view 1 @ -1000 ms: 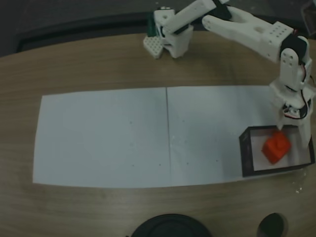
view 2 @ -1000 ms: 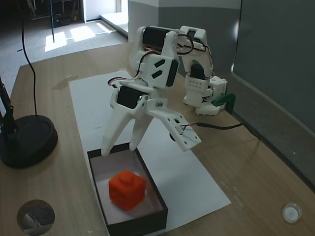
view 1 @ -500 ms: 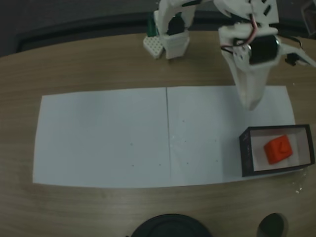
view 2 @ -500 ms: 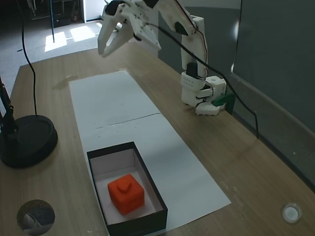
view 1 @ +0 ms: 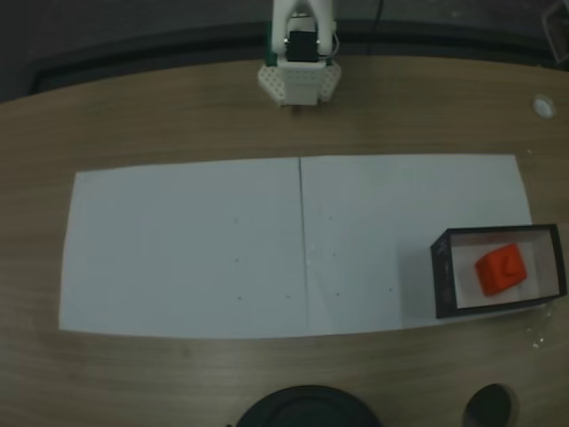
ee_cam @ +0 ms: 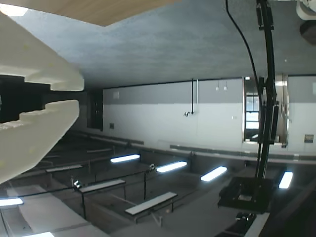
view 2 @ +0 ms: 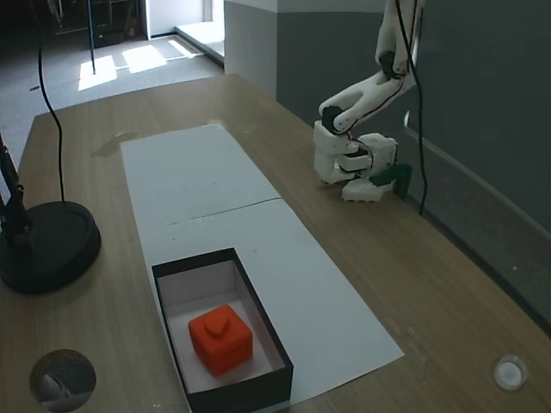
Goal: Grab a orange square and put it in the box.
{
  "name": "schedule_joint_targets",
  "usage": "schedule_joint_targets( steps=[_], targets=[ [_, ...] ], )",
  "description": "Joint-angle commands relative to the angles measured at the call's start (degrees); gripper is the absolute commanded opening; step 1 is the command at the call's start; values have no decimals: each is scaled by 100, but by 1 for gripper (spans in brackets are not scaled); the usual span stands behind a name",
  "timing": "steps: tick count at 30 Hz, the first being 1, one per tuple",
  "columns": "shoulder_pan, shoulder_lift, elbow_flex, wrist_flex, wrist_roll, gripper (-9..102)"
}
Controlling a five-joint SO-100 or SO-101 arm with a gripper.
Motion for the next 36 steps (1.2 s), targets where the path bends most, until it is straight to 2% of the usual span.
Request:
schedule_joint_targets(
  steps=[1,11,20,28,36],
  targets=[
    [9,976,1055,-158,-35,0],
    [0,3472,2804,-387,-439,0],
    [26,3744,4368,-2021,-439,0],
    [53,3744,7910,-3929,-387,0],
    [62,3744,10222,-4219,-369,0]
  ],
)
